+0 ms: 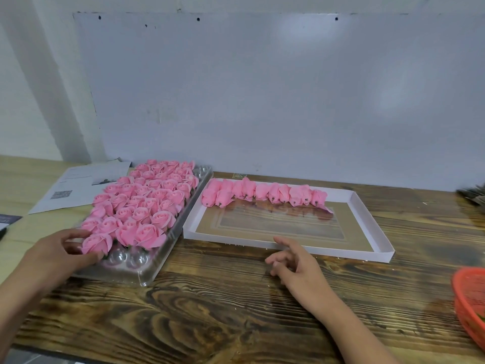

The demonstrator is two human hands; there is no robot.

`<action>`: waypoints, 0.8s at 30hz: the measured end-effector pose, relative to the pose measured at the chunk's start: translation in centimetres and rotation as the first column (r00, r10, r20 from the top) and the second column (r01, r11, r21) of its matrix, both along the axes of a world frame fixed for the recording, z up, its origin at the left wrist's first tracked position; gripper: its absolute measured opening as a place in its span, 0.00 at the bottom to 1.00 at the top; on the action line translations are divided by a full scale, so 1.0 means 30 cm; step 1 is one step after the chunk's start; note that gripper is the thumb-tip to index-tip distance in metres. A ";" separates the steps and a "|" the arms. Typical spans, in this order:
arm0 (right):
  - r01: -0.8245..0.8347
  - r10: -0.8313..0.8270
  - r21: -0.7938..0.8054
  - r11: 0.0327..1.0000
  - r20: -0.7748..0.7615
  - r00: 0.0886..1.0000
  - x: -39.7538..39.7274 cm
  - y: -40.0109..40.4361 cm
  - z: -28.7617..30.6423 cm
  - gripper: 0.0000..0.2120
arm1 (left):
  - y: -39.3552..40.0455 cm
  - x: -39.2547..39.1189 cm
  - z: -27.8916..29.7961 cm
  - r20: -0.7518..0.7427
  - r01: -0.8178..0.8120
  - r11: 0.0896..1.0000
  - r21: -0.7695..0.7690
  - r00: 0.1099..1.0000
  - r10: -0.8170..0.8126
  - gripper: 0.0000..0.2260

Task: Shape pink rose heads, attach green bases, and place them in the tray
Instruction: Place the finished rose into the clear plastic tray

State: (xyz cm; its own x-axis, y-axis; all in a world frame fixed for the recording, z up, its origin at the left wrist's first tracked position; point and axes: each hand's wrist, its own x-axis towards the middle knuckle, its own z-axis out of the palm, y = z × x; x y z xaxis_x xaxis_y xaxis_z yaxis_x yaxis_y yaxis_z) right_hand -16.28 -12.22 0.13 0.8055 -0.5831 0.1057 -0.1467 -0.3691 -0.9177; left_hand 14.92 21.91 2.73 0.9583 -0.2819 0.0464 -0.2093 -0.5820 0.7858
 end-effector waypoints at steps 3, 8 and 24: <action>0.000 0.000 0.006 1.000 0.013 1.000 -0.001 0.000 0.000 0.23 | -0.009 -0.015 0.007 0.023 -0.002 0.999 0.049 1.000 0.001 0.30; -0.006 0.006 0.002 1.000 0.017 1.000 -0.002 0.001 0.001 0.23 | -0.001 -0.001 -0.030 0.065 -0.009 0.997 0.074 0.998 0.004 0.35; 0.002 -0.002 -0.020 1.000 -0.001 1.000 0.000 0.000 0.008 0.21 | -0.364 -0.538 0.058 0.407 0.316 0.947 -0.067 0.875 -0.263 0.03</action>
State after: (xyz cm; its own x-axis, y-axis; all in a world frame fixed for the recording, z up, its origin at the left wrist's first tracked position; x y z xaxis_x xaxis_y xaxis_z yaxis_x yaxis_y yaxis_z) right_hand -16.29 -12.22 0.36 0.8046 -0.5824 0.1164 -0.1483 -0.3868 -0.9101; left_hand -1.21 11.00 4.45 0.7322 -0.5100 0.4514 -0.6558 -0.3488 0.6696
